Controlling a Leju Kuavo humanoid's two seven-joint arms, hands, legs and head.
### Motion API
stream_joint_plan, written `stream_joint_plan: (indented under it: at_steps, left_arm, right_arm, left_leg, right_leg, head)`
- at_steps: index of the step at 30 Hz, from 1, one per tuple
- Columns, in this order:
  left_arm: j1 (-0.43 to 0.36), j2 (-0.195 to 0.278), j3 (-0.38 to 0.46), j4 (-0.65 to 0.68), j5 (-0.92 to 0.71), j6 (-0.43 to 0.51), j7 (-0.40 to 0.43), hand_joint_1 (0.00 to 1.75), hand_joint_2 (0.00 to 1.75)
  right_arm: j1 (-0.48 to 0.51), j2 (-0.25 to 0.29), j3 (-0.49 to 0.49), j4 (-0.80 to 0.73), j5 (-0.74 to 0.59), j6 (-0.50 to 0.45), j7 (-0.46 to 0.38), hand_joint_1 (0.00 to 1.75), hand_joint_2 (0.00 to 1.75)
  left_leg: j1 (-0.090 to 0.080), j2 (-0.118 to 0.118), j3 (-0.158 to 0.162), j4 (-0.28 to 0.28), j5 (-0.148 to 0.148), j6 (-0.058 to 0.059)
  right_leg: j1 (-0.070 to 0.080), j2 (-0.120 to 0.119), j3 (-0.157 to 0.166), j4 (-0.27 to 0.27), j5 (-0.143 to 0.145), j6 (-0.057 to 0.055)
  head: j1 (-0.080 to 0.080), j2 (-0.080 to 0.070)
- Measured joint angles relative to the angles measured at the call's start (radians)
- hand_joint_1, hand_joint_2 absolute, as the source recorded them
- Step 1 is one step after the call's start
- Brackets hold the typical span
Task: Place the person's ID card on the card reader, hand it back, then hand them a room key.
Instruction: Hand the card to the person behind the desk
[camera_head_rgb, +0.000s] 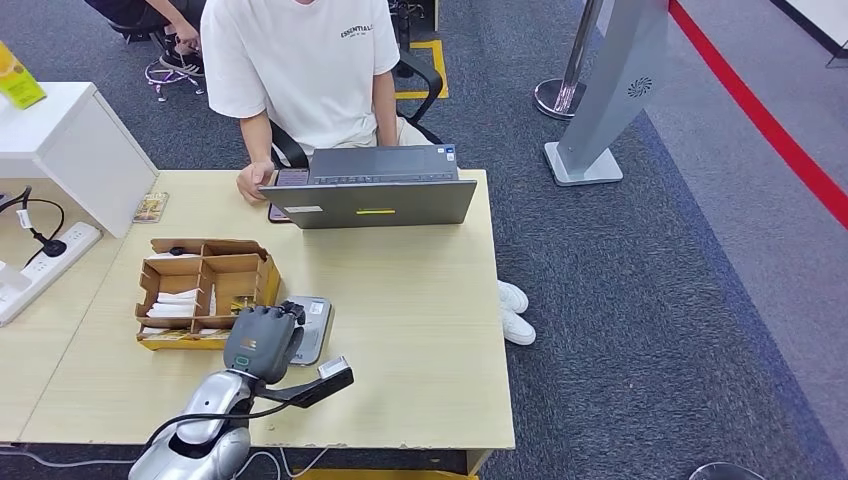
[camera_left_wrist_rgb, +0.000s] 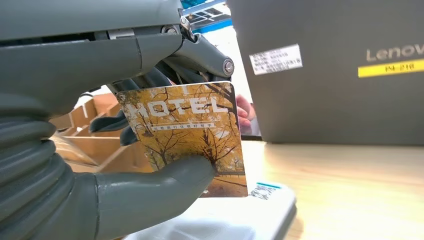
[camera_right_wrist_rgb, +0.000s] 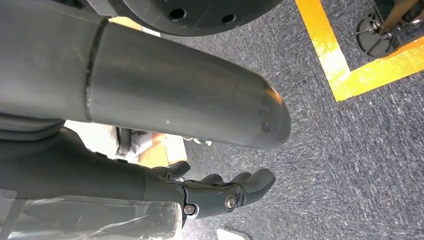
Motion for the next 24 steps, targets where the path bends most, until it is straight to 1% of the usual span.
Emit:
stream_joint_plan:
  at_steps: [4,9,20,22,24]
  left_arm:
    - [-0.037,-0.036,0.000,0.072,-0.002,-0.001,-0.001,1.75,1.75]
    - [-0.065,-0.064,0.000,0.127,-0.002,-0.015,-0.001,1.75,1.75]
    - [-0.100,-0.085,0.000,0.181,0.001,-0.041,-0.002,1.75,1.75]
    - [-0.106,-0.087,0.000,0.187,0.008,-0.048,-0.009,1.75,1.75]
    - [-0.113,-0.090,0.000,0.190,0.020,-0.035,-0.023,1.75,1.75]
  right_arm:
    - [0.000,0.000,0.001,0.000,0.002,-0.002,0.003,0.00,0.00]
    - [0.000,0.000,0.001,0.000,0.002,-0.002,0.008,0.00,0.00]
    - [0.000,0.000,0.001,0.000,0.002,-0.003,0.009,0.00,0.00]
    - [0.000,0.000,0.001,0.000,0.002,-0.004,0.009,0.00,0.00]
    - [0.000,0.000,0.001,0.000,0.002,-0.003,0.011,0.00,0.00]
  left_leg:
    - [0.000,0.000,0.000,0.000,0.000,0.000]
    - [0.000,0.000,0.000,0.000,0.000,0.000]
    - [0.000,0.000,0.000,0.000,0.000,0.001]
    - [0.000,0.000,0.000,0.000,0.001,0.001]
    - [0.000,0.000,0.000,0.000,0.001,0.001]
  right_leg:
    - [0.000,0.000,0.000,0.000,0.000,0.000]
    - [0.000,0.000,0.000,-0.001,0.000,0.000]
    - [0.000,0.000,0.001,-0.001,0.000,0.001]
    - [0.000,0.000,0.001,-0.001,0.000,0.001]
    - [0.000,0.000,0.001,-0.001,0.001,0.001]
  head:
    - [0.000,0.000]
    - [0.000,0.000]
    - [0.000,0.000]
    - [0.000,0.000]
    - [0.000,0.000]
